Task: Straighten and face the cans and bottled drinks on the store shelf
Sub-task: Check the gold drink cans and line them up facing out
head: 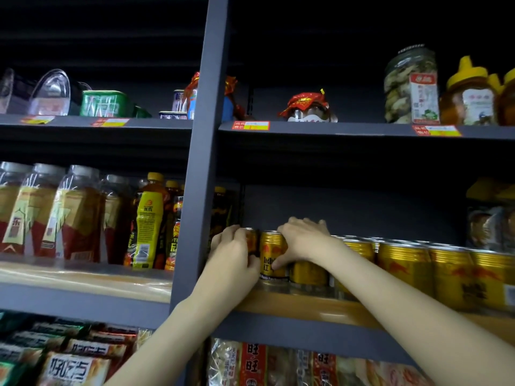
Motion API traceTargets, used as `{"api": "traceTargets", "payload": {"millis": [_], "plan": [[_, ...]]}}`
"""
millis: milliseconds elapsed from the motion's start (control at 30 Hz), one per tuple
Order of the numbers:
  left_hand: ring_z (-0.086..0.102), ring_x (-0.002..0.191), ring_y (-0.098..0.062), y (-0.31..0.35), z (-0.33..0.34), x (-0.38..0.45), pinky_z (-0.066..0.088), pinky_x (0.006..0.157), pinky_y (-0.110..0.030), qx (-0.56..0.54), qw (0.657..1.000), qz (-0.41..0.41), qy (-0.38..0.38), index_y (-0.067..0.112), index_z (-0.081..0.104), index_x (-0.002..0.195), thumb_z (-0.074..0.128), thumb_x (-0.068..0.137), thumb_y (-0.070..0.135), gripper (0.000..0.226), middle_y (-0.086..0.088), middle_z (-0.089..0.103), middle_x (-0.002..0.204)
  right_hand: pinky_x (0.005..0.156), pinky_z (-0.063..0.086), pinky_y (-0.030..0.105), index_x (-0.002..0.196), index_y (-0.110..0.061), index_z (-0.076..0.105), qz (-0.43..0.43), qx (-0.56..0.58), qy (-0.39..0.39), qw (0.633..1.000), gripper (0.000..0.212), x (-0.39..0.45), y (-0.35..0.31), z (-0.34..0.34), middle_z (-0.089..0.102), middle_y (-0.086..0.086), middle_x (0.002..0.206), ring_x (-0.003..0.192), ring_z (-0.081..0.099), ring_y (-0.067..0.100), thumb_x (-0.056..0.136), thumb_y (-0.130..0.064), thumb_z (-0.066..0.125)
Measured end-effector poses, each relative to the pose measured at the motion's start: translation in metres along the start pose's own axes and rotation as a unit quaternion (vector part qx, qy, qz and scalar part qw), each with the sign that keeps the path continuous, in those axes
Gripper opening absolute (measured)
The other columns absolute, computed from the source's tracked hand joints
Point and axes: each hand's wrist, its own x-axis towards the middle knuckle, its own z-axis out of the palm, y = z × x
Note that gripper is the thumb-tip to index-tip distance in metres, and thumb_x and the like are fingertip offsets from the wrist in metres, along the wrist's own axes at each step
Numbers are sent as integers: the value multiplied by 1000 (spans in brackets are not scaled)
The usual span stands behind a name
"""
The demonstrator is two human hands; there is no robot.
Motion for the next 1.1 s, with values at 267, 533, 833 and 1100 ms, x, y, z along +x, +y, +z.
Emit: {"api": "traceTargets", "payload": {"millis": [267,533,833,1100], "plan": [[41,122,-23,0,-2,14,38,96,-29,-88,993,-61,-44,12,36,136,50,90,11,48,-7,42,134,97,41,34,142,-26,38,-43,171,-32,984,76,-8,28,-15,40,2,143,129,40,23,77,-47,72],[34,130,-29,-2,19,77,45,97,-42,41,982,-113,-144,25,21,146,50,87,2,70,-4,28,147,89,37,22,139,-23,45,-66,250,-68,964,61,-4,55,-23,43,-2,143,127,43,17,84,-39,68],[39,127,-33,-22,46,92,40,100,-38,112,965,-183,-150,16,32,138,63,87,19,60,-11,32,141,84,42,23,134,-24,50,-88,272,-62,956,51,-3,50,-12,47,-1,139,119,48,17,86,-36,65],[44,117,-33,-9,27,81,40,78,-33,-63,969,-235,-51,8,48,119,69,83,24,45,-16,37,132,77,43,20,131,-22,52,-96,272,-50,956,49,-4,48,-11,50,-2,132,102,47,10,86,-36,66]]}}
